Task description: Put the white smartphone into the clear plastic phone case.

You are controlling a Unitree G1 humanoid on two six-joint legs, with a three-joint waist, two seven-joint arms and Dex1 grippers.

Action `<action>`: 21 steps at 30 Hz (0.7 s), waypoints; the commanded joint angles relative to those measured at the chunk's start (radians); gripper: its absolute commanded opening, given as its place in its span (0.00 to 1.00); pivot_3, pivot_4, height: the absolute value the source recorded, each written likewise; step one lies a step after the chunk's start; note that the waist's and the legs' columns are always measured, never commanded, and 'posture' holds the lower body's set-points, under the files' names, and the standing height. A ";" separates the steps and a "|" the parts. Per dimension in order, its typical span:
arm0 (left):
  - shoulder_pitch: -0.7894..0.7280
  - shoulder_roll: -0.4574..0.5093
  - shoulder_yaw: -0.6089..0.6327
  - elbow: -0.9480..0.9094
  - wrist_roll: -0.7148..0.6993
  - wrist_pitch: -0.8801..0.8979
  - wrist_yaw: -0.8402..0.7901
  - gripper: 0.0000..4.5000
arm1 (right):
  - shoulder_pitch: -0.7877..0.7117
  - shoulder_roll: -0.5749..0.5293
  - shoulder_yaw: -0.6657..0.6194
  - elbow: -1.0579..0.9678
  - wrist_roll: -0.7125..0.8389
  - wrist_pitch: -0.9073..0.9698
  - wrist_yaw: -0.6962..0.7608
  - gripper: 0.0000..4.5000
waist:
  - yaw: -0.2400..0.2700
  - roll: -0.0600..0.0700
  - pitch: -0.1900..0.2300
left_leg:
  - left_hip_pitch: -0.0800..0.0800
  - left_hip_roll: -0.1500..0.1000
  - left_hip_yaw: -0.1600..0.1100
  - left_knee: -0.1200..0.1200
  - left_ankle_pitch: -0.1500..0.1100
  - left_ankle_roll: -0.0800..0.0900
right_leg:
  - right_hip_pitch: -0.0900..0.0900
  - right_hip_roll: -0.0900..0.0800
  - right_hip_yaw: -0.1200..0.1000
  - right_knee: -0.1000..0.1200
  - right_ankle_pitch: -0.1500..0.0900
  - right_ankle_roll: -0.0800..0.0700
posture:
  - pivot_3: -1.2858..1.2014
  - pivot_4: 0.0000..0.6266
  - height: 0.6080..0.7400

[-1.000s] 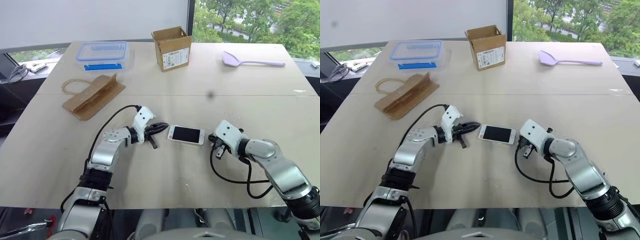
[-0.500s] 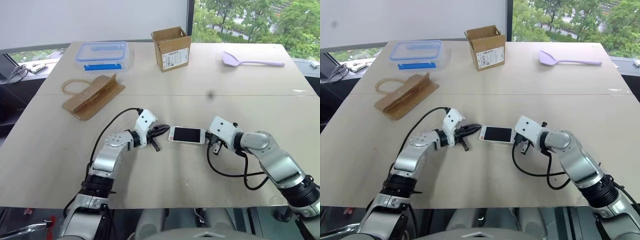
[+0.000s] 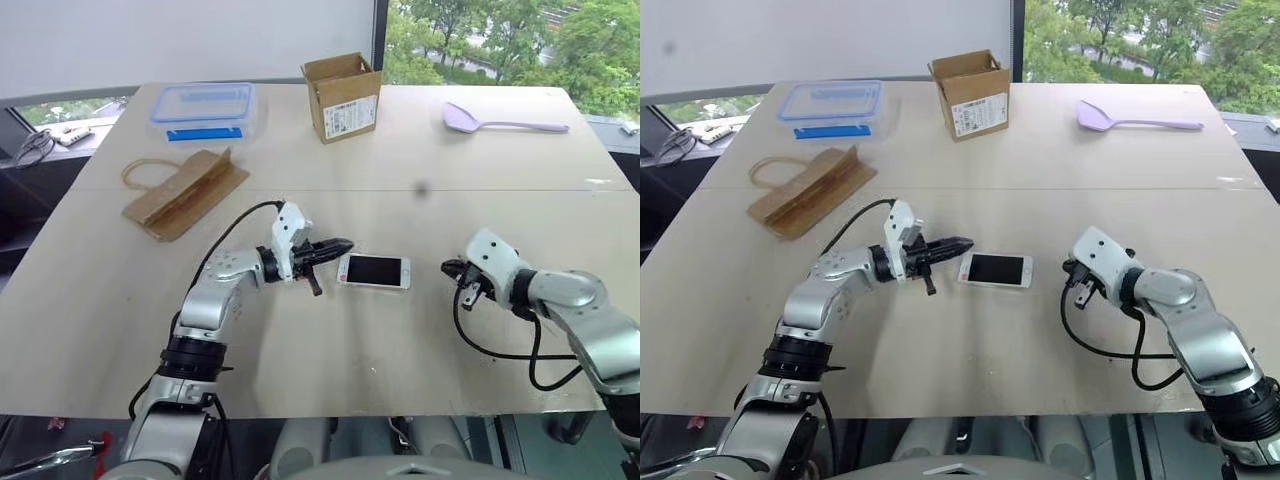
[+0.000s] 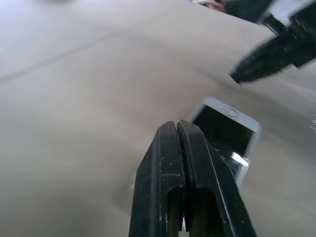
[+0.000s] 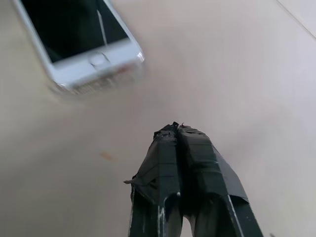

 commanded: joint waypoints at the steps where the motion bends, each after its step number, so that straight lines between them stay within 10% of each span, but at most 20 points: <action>1: 0.019 0.019 -0.033 -0.033 0.006 -0.007 -0.036 0.00 | -0.018 0.027 -0.018 -0.069 0.060 0.004 0.002 0.00 | 0.001 0.000 0.000 | 0.000 0.000 0.000 0.000 0.000 0.000 | 0.000 0.000 0.000 0.000 0.000 0.001 | 0.52 0.24 1.00; 21: 0.043 -0.006 -0.114 0.033 0.135 -0.055 0.051 0.00 | -0.202 0.038 0.314 0.266 -0.011 0.091 0.081 0.00 | 0.004 0.000 -0.005 | 0.003 0.000 -0.001 0.000 0.000 0.000 | 0.002 -0.001 0.000 0.000 -0.001 0.002 | 0.52 0.24 1.00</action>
